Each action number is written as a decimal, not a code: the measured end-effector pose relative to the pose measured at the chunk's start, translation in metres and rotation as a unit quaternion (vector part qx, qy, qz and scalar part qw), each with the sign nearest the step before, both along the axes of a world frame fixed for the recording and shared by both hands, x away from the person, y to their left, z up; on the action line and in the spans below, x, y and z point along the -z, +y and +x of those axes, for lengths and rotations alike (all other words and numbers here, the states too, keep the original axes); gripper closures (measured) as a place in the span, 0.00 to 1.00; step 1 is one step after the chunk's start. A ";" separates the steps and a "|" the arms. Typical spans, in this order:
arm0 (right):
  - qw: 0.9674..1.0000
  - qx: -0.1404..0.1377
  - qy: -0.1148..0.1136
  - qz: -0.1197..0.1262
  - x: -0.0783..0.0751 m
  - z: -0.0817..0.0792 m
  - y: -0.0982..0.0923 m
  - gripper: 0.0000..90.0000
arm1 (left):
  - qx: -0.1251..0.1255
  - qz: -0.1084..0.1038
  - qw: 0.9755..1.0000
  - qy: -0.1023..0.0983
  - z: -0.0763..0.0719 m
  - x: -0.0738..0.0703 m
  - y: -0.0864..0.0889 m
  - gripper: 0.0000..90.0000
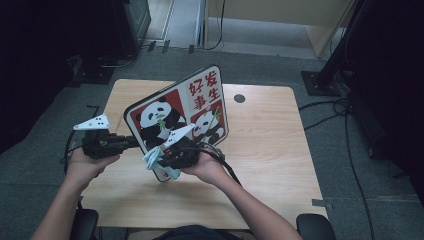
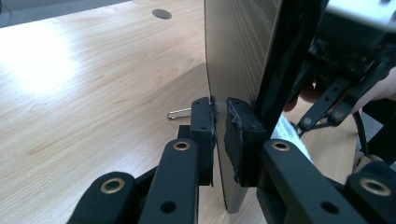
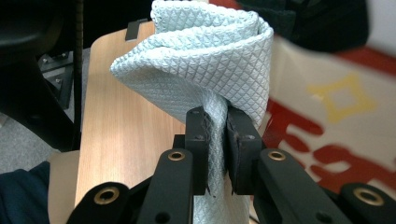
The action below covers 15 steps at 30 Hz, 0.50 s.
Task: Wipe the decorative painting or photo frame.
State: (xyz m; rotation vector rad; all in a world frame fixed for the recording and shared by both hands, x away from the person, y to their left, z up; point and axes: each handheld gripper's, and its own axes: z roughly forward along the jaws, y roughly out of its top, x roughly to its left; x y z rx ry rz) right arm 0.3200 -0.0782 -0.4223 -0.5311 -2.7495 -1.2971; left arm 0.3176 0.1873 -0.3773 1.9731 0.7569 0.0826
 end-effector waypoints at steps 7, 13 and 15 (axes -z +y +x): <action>1.000 0.006 0.010 0.007 0.019 -0.004 -0.004 0.89 | 0.001 0.001 1.000 0.000 0.000 0.000 0.000 0.90; 1.000 0.008 0.016 -0.005 0.034 -0.008 -0.005 0.89 | 0.001 0.001 1.000 0.000 0.000 0.000 0.000 0.90; 1.000 0.006 0.016 -0.008 0.039 -0.009 -0.006 0.89 | 0.001 0.000 1.000 0.000 0.000 0.000 0.000 0.90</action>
